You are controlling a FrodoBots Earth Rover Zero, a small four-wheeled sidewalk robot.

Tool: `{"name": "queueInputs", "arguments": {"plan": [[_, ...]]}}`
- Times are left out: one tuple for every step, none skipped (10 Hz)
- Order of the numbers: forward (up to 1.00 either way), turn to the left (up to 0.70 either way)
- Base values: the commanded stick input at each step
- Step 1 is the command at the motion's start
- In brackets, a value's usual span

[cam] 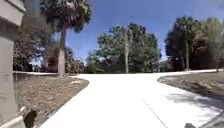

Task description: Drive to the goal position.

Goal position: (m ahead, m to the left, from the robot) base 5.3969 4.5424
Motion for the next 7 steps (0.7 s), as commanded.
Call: {"name": "queueInputs", "arguments": {"plan": [[0.7,0.0],[0.7,0.0],[0.7,0.0],[0.7,0.0],[0.7,0.0],[0.7,0.0],[0.7,0.0]]}}
